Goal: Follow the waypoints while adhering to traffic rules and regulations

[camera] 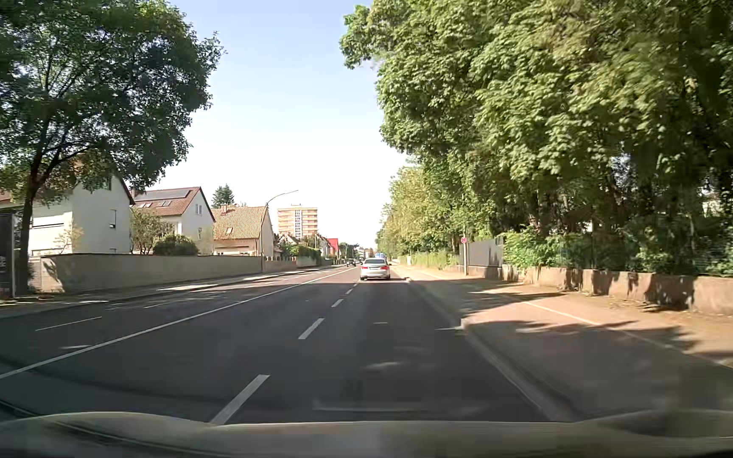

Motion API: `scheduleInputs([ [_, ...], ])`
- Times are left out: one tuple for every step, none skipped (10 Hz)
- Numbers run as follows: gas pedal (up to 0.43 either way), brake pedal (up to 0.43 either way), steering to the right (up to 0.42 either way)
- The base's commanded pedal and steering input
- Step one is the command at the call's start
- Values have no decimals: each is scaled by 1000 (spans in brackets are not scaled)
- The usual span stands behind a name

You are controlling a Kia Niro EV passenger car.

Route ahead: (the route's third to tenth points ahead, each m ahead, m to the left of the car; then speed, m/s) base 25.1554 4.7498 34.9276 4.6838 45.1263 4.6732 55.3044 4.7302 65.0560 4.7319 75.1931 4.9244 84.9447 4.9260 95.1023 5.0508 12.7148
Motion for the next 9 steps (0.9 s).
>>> scheduleInputs([
  [98, 0, -5],
  [98, 0, -6],
  [98, 0, -6],
  [87, 0, -6],
  [87, 0, -6],
  [87, 0, -7],
  [87, 0, -7],
  [87, 0, -7],
  [87, 0, -6],
])
